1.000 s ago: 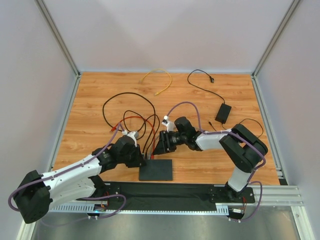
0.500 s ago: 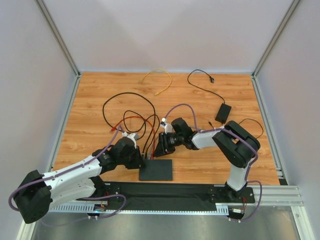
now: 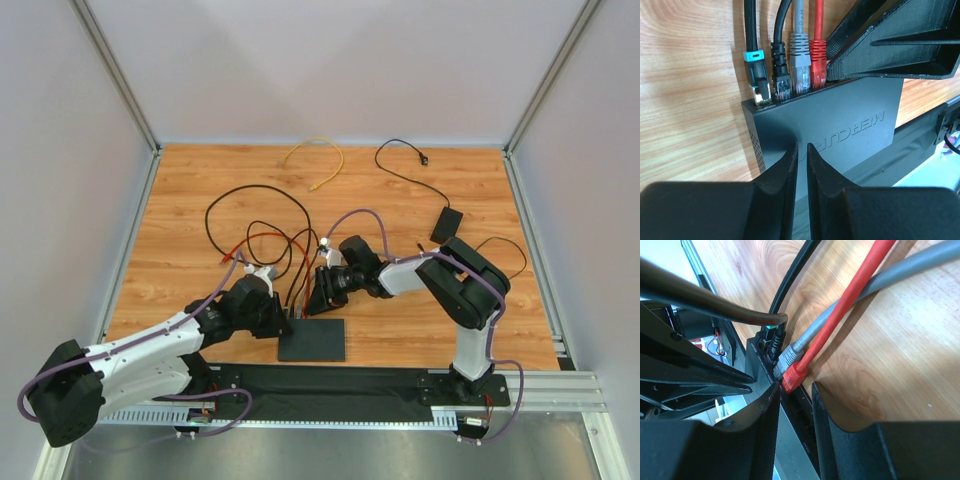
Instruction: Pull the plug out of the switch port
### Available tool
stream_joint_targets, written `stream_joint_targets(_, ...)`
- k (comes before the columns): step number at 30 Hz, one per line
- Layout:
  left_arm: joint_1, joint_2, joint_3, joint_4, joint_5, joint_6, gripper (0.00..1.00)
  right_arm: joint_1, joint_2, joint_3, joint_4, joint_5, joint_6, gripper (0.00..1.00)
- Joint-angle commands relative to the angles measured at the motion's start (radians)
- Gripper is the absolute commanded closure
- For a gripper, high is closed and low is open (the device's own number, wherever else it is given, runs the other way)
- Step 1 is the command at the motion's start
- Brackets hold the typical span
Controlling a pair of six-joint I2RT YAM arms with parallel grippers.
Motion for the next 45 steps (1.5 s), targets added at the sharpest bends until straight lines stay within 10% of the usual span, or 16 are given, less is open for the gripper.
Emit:
stream_joint_targets(1, 0.005, 0.001, -0.009, 0.039, 0.016, -0.012, 0.81, 0.003, 0.017, 0.039, -0.004, -0.021, 0.009, 0.66)
stream_joint_targets(30, 0.005, -0.003, -0.014, 0.050, 0.024, -0.016, 0.81, 0.018, 0.075, 0.069, -0.029, -0.054, 0.009, 0.71)
stream_joint_targets(45, 0.004, 0.006, -0.018, 0.037, 0.025, -0.019, 0.81, 0.018, 0.078, 0.068, -0.028, 0.005, 0.028, 1.00)
